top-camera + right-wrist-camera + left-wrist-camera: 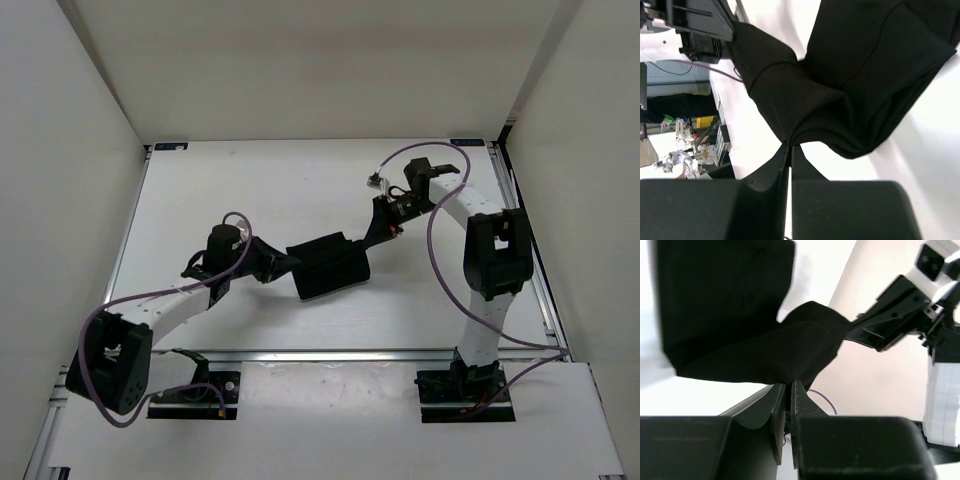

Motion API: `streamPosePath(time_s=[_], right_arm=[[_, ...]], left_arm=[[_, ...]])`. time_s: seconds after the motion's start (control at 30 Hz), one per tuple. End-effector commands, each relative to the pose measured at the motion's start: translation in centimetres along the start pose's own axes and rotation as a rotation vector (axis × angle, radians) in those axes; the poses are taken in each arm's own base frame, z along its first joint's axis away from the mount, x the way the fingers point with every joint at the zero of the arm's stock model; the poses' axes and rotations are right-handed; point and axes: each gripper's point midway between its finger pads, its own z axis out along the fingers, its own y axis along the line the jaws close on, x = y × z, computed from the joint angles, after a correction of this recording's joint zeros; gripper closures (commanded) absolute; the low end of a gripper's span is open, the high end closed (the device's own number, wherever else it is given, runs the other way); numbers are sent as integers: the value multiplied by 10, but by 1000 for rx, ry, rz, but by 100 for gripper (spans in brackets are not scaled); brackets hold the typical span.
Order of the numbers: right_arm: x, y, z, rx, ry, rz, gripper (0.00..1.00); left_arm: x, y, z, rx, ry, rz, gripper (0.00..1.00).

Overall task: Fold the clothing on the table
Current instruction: Fold the skirt

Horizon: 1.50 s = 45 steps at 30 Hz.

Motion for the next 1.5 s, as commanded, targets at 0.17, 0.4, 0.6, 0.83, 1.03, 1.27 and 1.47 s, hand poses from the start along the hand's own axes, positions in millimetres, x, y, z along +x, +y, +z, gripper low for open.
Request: streamPosePath(time_s=[0.17, 0.4, 0.6, 0.83, 1.03, 1.27, 1.47], right_arm=[[-40, -19, 0, 40, -52, -46, 100], [-82, -44, 14, 87, -74, -76, 44], [-115, -29, -16, 122, -153, -185, 34], [-86, -25, -32, 53, -145, -179, 70], [-70, -8, -14, -76, -94, -176, 100], [-65, -1, 19, -159, -40, -150, 100], [-53, -17, 54, -168, 59, -117, 100]], left_arm=[[-39, 0, 13, 15, -69, -16, 100], [-78, 1, 40, 36, -98, -45, 72], [-131, -26, 44, 55, -218, 59, 24], [-139, -65, 41, 88, -194, 182, 1], [-46, -44, 67, 42, 73, 330, 1], [-10, 11, 69, -131, 176, 469, 11], [-21, 12, 68, -139, 145, 473, 24]])
